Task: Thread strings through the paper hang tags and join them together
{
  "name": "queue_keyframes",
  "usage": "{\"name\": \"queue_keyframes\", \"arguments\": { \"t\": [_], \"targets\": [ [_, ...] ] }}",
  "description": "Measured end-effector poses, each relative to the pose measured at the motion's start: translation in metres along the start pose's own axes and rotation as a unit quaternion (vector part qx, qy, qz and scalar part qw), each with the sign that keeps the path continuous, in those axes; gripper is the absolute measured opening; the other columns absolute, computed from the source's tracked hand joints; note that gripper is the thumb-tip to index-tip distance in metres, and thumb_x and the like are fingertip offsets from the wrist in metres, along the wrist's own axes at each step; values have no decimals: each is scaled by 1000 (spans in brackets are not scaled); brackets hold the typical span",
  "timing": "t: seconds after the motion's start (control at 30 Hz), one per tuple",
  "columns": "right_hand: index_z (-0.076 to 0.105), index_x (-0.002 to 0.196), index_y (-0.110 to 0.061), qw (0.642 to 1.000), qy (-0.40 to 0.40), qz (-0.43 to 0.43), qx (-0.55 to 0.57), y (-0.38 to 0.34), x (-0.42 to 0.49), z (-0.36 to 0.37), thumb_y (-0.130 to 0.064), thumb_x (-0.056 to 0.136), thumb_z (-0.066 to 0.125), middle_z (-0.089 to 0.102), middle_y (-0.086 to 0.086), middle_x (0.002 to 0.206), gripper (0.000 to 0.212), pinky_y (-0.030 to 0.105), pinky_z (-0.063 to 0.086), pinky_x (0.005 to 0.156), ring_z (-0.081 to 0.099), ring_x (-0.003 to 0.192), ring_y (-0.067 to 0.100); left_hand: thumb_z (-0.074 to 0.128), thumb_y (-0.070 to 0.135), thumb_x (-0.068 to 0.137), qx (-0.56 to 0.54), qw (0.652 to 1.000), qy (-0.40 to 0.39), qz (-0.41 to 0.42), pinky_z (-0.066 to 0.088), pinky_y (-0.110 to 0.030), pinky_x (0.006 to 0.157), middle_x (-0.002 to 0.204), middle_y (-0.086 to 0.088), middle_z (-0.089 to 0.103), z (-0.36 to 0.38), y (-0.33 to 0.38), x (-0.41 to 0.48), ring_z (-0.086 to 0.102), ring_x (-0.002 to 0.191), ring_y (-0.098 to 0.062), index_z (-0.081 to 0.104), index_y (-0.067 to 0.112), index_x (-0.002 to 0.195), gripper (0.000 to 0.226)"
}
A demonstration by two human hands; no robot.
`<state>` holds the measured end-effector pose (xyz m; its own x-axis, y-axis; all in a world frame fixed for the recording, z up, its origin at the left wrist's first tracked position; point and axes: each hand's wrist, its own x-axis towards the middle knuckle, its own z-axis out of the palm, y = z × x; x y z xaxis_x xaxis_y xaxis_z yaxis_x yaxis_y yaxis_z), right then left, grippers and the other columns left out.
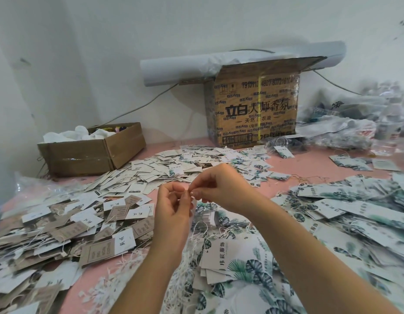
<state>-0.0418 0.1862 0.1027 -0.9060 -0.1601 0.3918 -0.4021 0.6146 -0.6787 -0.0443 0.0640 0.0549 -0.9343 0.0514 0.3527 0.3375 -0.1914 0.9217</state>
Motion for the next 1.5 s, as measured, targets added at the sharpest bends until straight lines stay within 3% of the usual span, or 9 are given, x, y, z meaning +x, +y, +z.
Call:
{"name": "queue_keyframes", "arguments": {
  "t": [0.13,0.27,0.57,0.83,0.9,1.03,1.13,1.27,1.5],
  "targets": [
    [74,87,-12,1000,-8,-17,-11,-1,1,1,-9,81,69,62,-11,65,8,13,48,62,53,56,-8,48,7,94,-15,1000,12,-5,50,-13,57,65,6,66,-2,-3,1,62,59,-4,50,18,89,12],
    [71,83,-12,1000,-10,-15,-18,1,1,1,-9,81,69,61,-11,66,5,22,50,68,54,61,-2,49,6,93,-45,999,16,-19,52,-16,60,70,2,69,-3,-3,1,66,64,-8,51,16,90,11],
    [66,77,-17,1000,15,-11,22,6,2,-5,-5,83,66,59,-13,62,13,8,43,57,53,53,-7,43,-17,86,-180,981,4,-67,58,-26,73,76,-7,70,-5,3,2,70,73,-17,60,5,87,27],
    [65,76,-20,999,40,-7,33,10,1,-9,-7,83,66,61,-8,64,15,17,49,61,54,57,-1,40,-18,86,-254,962,18,-94,56,-22,67,92,-14,73,-9,3,7,70,91,-24,61,-1,99,30],
    [65,76,-22,999,42,-24,16,10,0,-8,-5,84,63,62,-3,65,20,19,47,56,51,55,-1,41,-19,85,-246,964,20,-100,56,-21,67,95,-14,73,-9,3,7,70,92,-23,61,0,101,32],
    [67,83,-26,999,0,-52,-4,10,-1,-5,-2,83,57,54,-12,61,26,8,34,49,44,46,-3,44,-19,83,-220,970,21,-105,56,-21,69,97,-14,72,-8,2,6,70,92,-22,62,-2,104,33],
    [71,95,-25,997,-40,-61,-32,11,0,-2,-2,81,56,59,-7,64,31,12,36,50,42,46,-1,36,-16,88,-241,963,22,-118,57,-24,72,98,-16,72,-7,4,7,70,92,-24,61,-1,106,34],
    [69,104,-27,991,-64,-73,-94,11,1,2,-2,82,54,70,-3,87,36,16,42,58,45,52,-4,29,-18,85,-256,957,10,-134,58,-27,77,102,-17,71,-8,5,8,69,93,-25,58,2,114,45],
    [65,92,-18,987,-52,-72,-133,9,-1,1,-6,83,56,49,-17,65,18,8,34,52,45,54,-14,27,-20,80,-244,960,-25,-138,56,-27,83,104,-14,71,-6,4,6,69,96,-20,56,2,118,52]
  ]
}}
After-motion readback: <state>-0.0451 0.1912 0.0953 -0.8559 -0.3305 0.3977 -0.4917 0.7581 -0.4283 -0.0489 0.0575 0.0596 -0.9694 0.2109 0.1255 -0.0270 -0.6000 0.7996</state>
